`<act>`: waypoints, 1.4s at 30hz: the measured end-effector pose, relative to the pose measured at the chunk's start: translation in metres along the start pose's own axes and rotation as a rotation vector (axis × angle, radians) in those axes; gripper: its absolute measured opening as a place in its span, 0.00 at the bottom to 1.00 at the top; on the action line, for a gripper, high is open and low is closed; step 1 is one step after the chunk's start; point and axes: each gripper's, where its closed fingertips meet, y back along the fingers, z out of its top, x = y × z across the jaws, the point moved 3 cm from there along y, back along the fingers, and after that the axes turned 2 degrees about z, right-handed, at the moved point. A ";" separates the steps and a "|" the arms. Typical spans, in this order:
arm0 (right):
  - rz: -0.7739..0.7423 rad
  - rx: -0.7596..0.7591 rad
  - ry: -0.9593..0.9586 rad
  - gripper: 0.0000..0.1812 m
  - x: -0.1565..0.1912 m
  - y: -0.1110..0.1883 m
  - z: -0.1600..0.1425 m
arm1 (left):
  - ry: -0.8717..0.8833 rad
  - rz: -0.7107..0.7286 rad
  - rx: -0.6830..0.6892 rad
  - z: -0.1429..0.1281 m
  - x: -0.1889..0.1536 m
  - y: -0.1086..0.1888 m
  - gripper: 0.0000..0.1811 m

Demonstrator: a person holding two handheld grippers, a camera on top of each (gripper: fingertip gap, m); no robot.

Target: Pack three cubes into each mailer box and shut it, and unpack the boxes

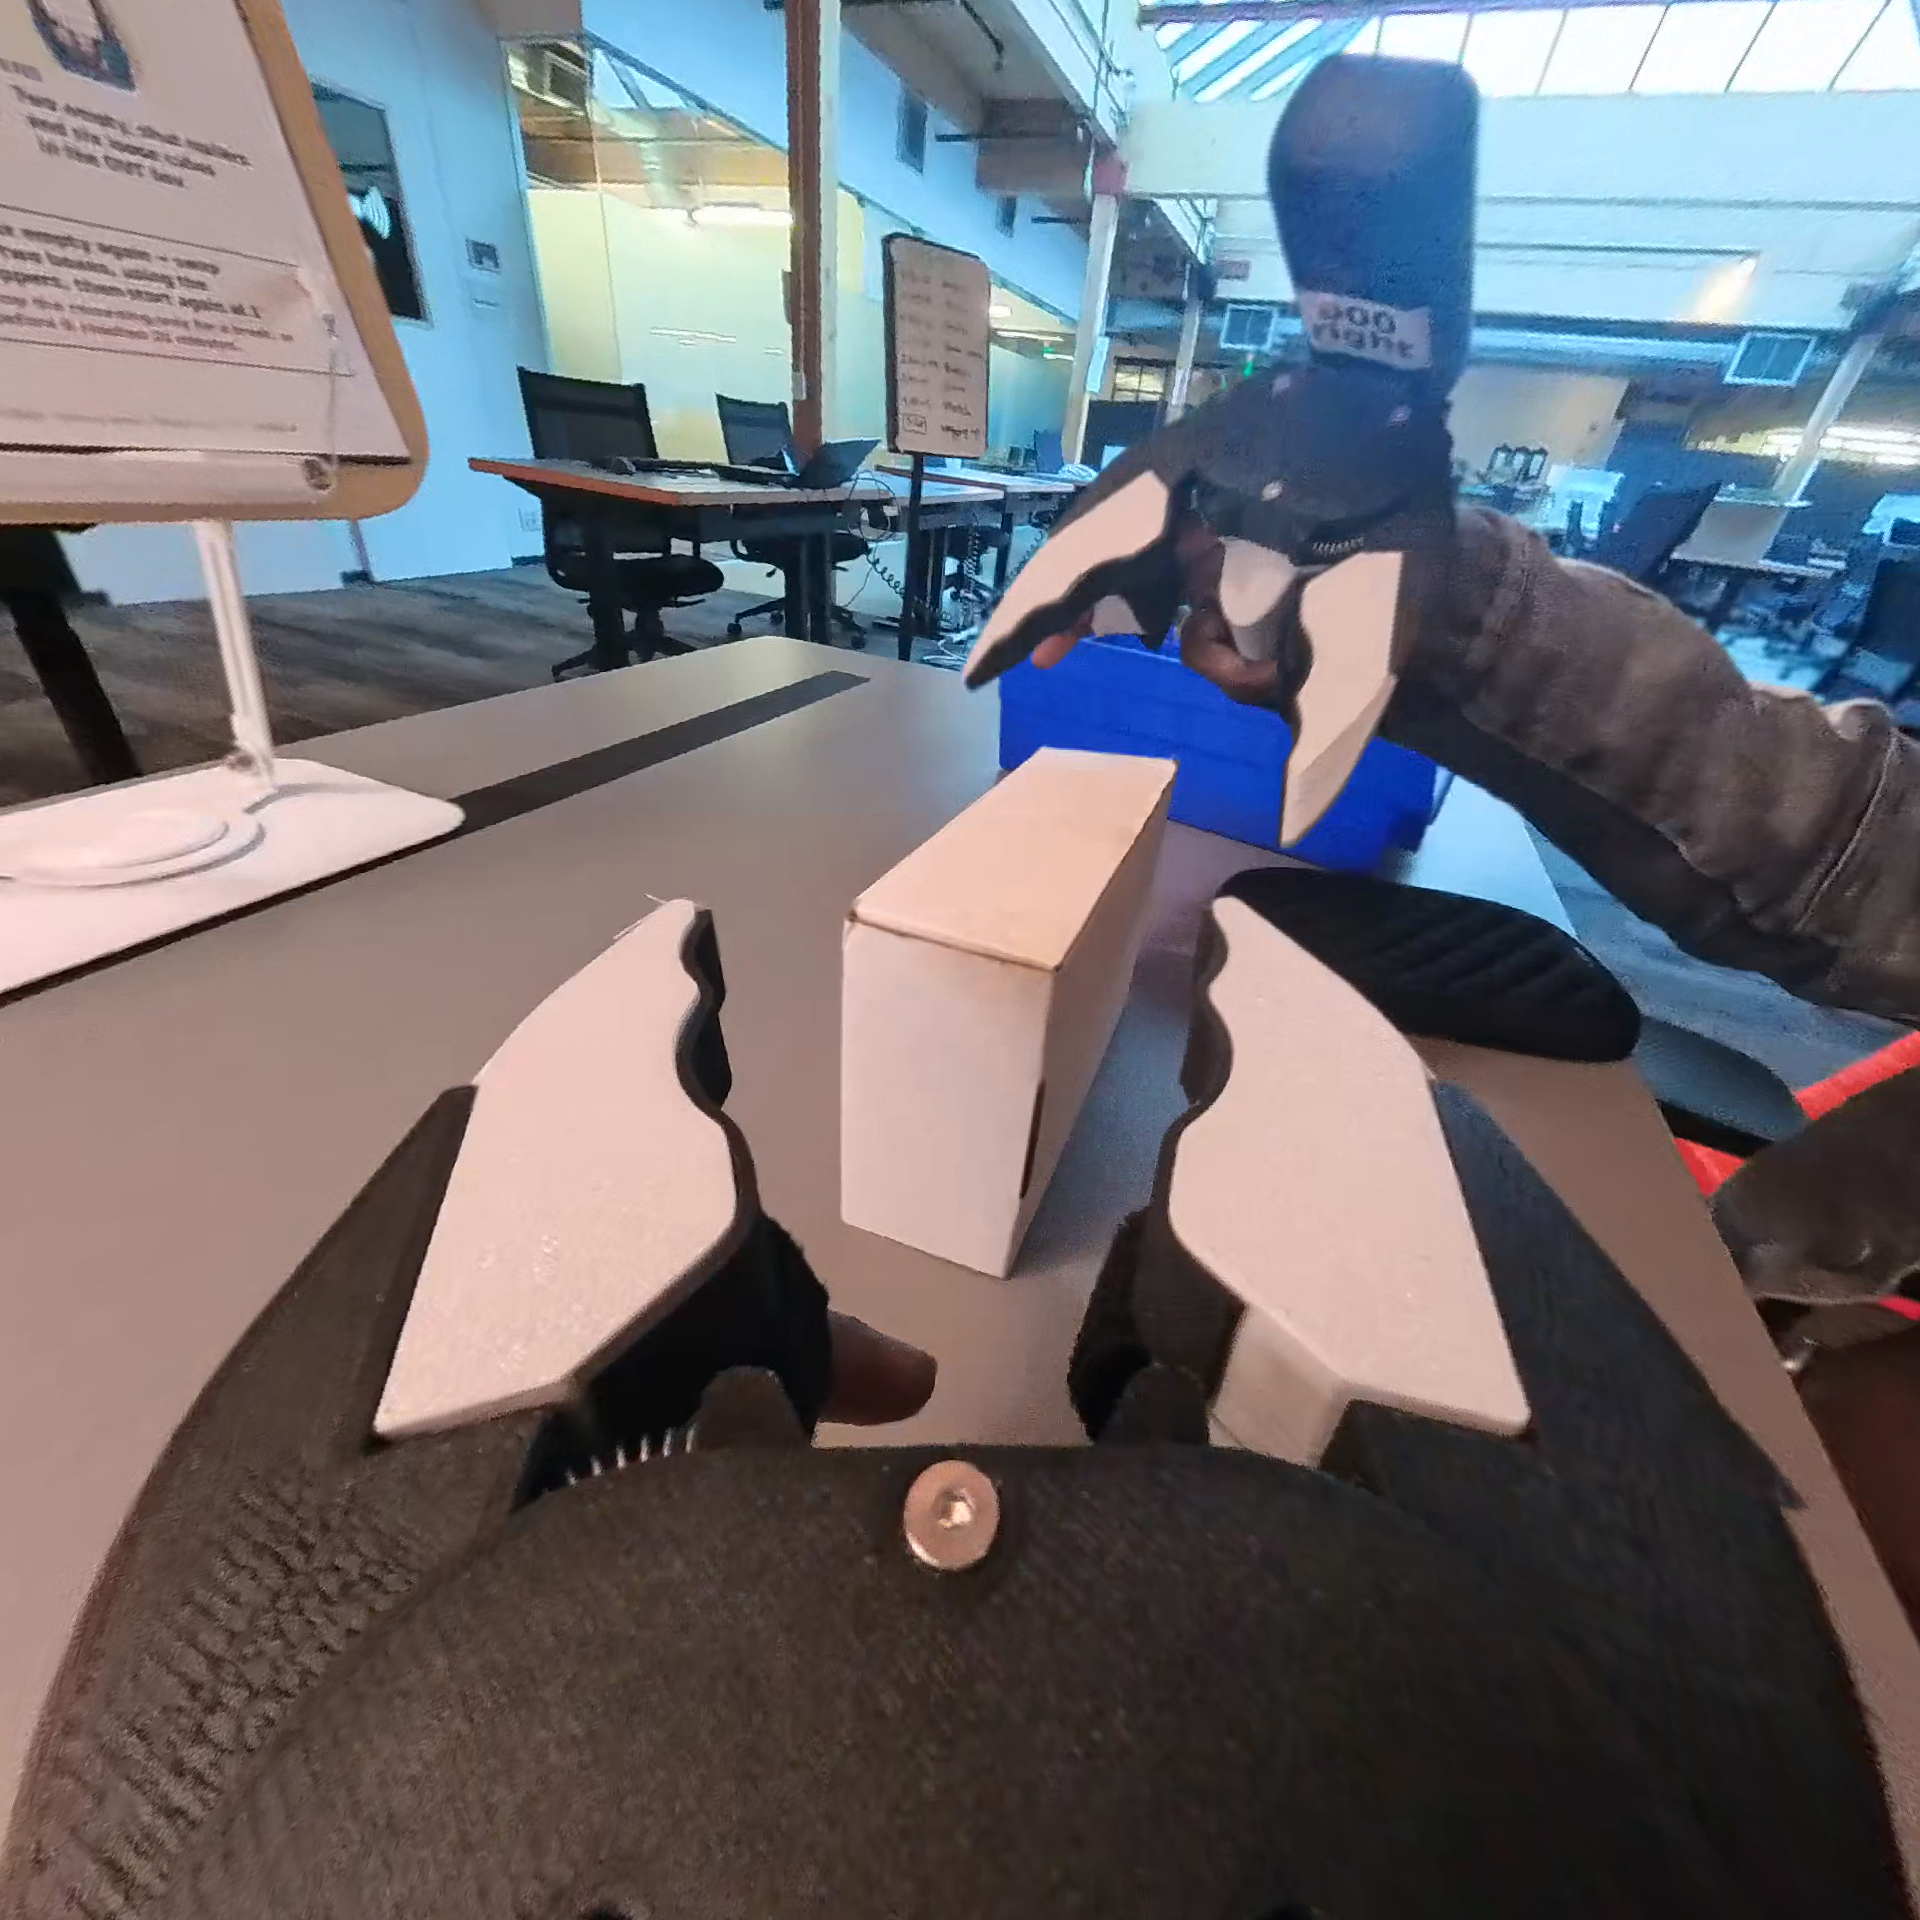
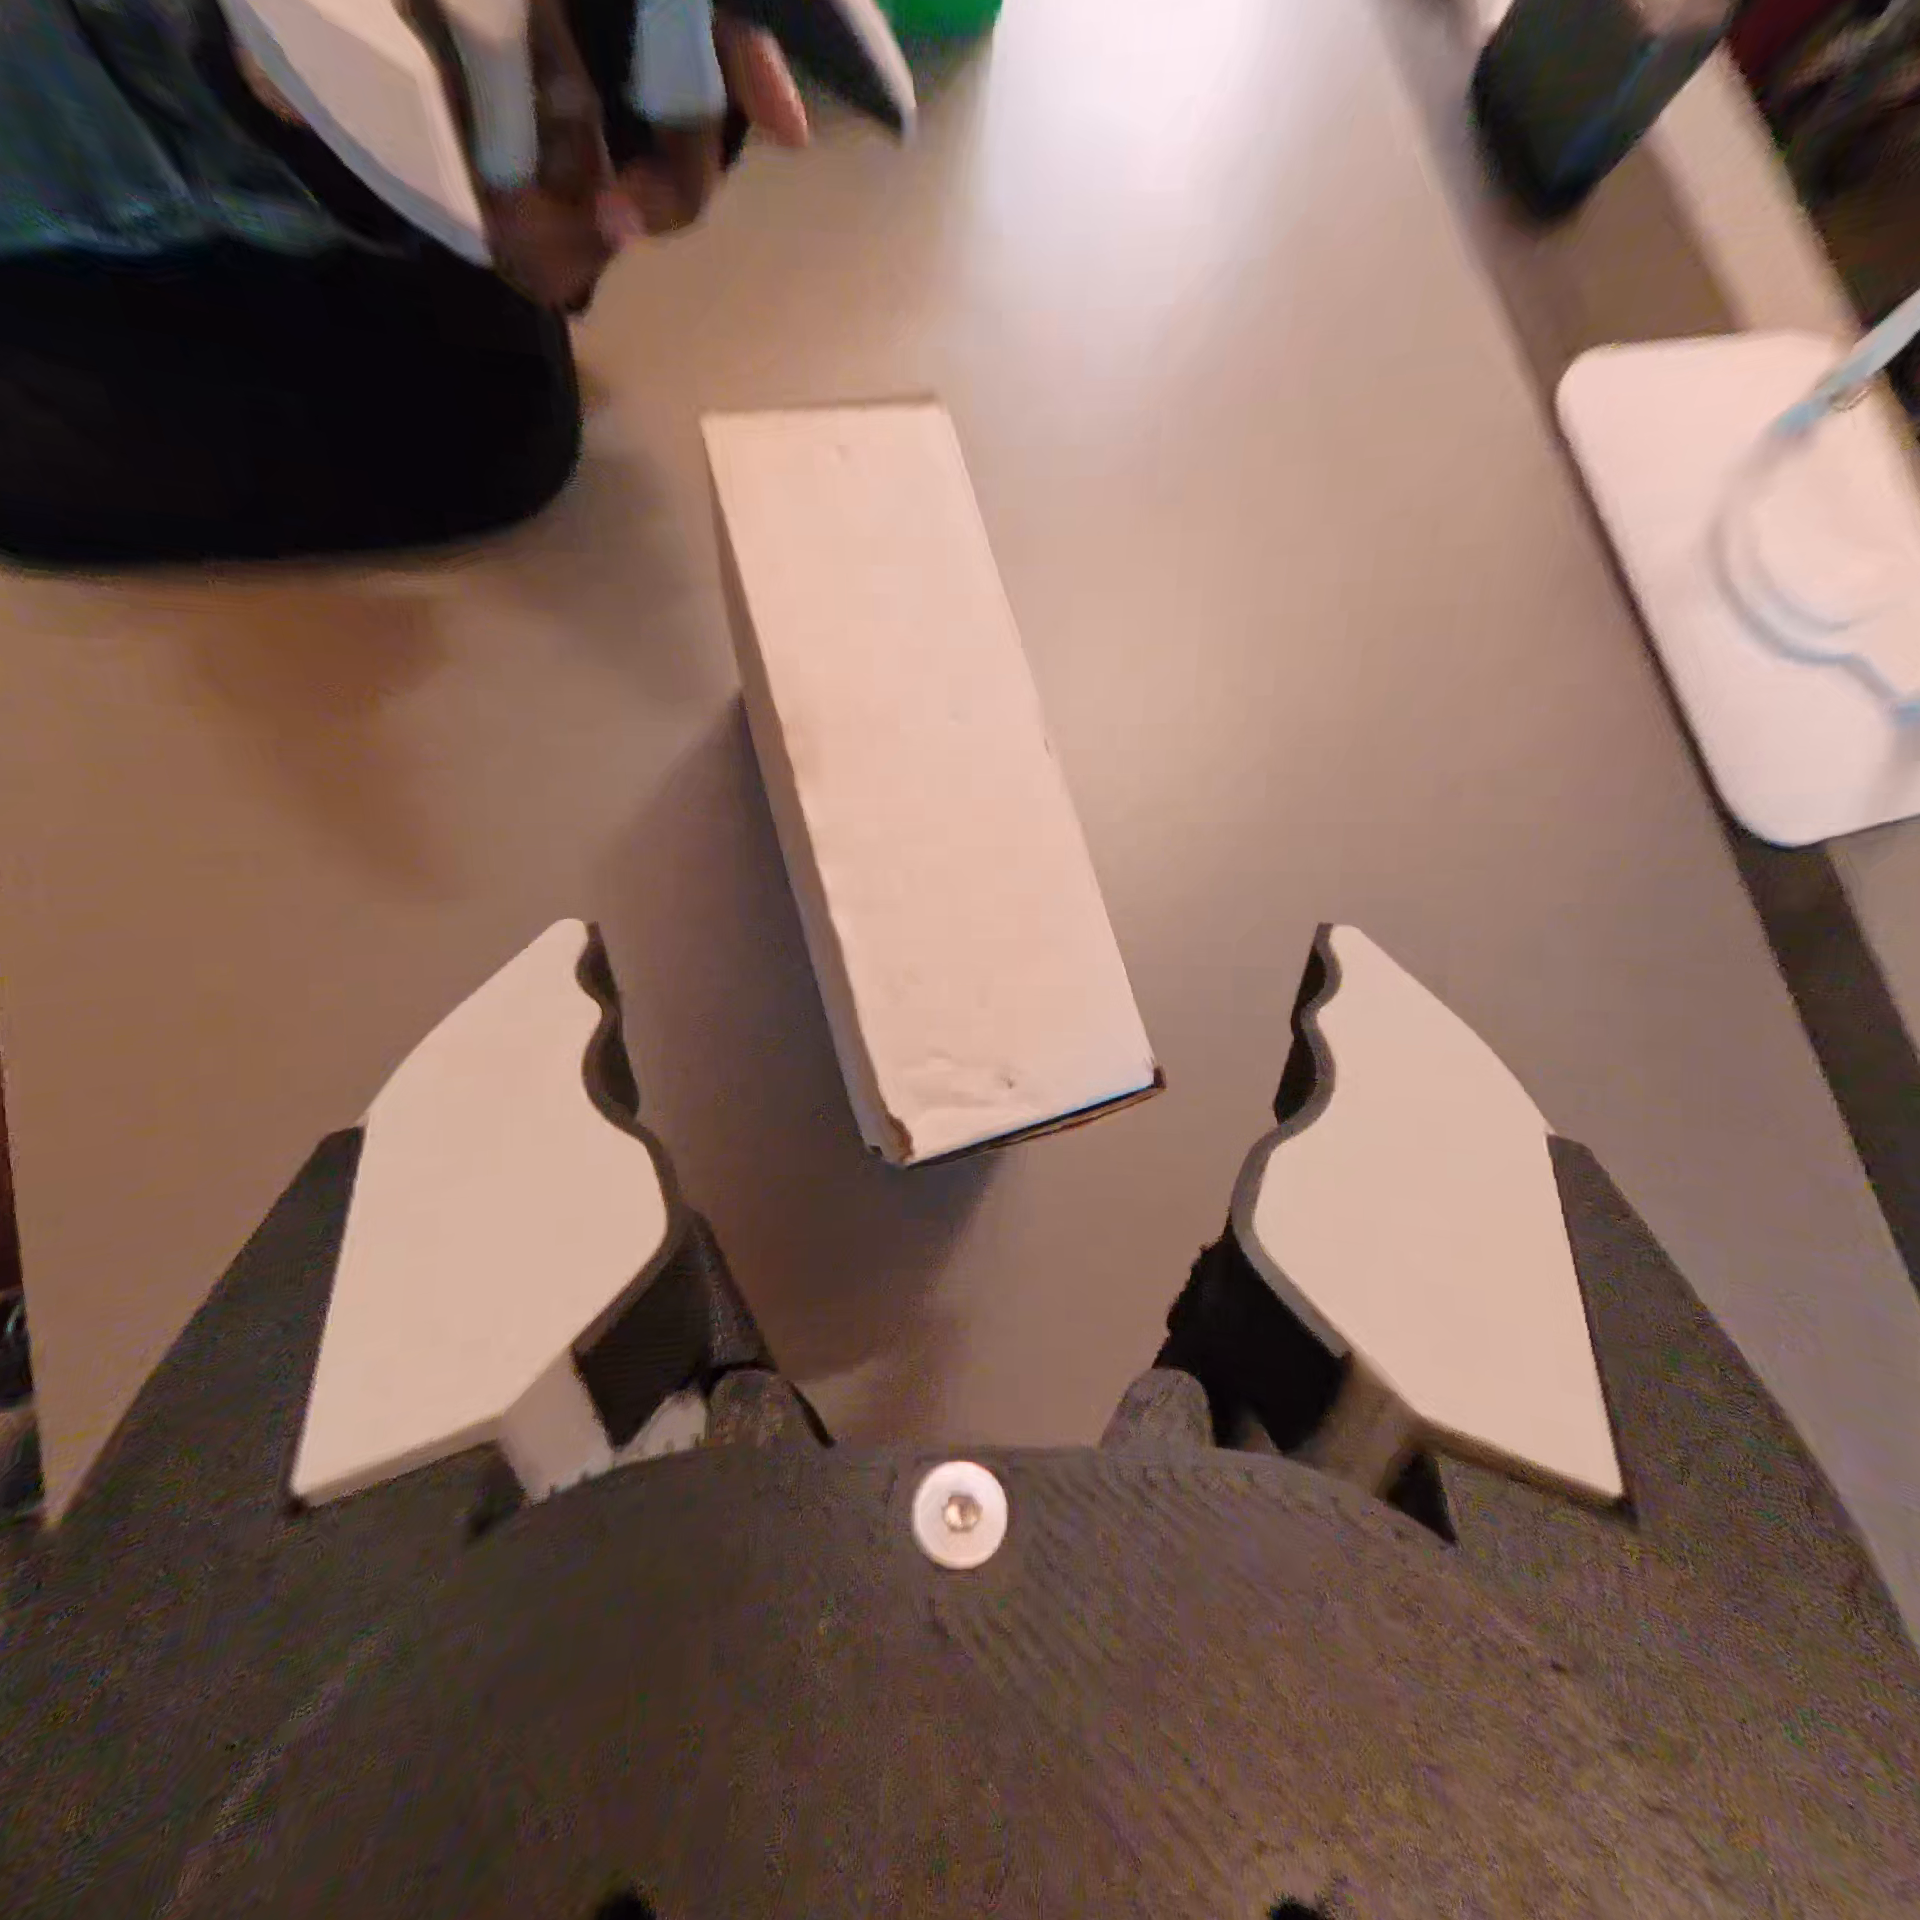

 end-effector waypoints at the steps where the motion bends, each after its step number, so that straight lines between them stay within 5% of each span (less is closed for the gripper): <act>1: 0.018 0.058 0.001 0.68 -0.002 -0.006 -0.001 | 0.002 0.013 -0.005 0.000 0.002 0.000 0.48; 4: 0.085 0.184 0.020 0.66 -0.001 -0.025 -0.005 | 0.001 0.035 -0.007 -0.002 0.007 0.001 0.48; 7: 0.140 0.304 0.054 0.54 0.005 -0.039 -0.013 | -0.010 0.072 -0.016 -0.004 0.014 0.004 0.48; 9: 0.054 0.332 0.125 0.50 -0.001 -0.042 -0.014 | -0.003 0.090 -0.033 -0.002 0.017 0.006 0.47; 14: -0.049 0.262 0.272 0.39 0.012 -0.041 -0.007 | 0.066 0.166 -0.070 0.001 0.031 0.013 0.45; 22: -0.505 0.221 0.600 0.39 0.012 -0.029 -0.011 | 0.166 0.211 -0.136 0.006 0.044 0.022 0.45; 31: -0.405 0.159 0.591 0.38 0.046 -0.038 -0.024 | 0.103 0.218 -0.069 -0.002 0.042 0.017 0.46; 36: -0.229 0.213 0.500 0.54 0.070 -0.049 -0.042 | 0.081 0.221 -0.059 -0.003 0.041 0.016 0.46; 42: 0.064 0.165 0.193 0.81 0.075 -0.039 -0.021 | 0.068 0.217 -0.071 -0.001 0.039 0.016 0.47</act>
